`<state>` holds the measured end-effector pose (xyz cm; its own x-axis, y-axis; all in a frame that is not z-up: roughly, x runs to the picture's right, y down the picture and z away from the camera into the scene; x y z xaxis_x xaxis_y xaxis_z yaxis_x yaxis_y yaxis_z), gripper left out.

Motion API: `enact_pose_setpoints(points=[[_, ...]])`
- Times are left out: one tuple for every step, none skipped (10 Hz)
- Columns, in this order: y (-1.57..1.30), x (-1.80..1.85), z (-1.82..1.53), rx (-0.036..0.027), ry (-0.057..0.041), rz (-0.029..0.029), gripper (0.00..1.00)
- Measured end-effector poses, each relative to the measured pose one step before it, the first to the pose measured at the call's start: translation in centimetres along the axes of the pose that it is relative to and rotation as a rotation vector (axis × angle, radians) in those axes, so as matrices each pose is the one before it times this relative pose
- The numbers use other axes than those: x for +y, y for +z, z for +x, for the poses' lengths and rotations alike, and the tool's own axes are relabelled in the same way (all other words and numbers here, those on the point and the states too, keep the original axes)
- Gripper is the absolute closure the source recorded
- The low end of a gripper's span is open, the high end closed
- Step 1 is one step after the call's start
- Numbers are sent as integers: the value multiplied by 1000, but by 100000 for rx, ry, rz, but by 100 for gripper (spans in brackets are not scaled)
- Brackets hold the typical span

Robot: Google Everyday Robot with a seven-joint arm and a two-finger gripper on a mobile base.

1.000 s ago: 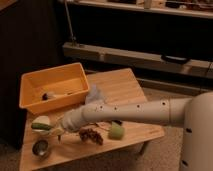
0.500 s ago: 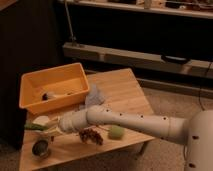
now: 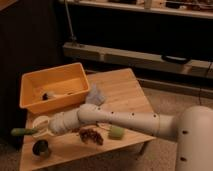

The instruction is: Place pepper in metal cup

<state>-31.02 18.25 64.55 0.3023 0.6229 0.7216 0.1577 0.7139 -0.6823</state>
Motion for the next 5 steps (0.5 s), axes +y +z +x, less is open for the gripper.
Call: enact_pose_setpoints(points=[[479,211,-56,-422,-20,-1556,100],[460,247,64,2,-107,-1287,100],[371,227,275,-252,-127,-1179,100],[302,195,393,-533,-295,-1105,100],[141,102,252,-177,-442,-788,100]])
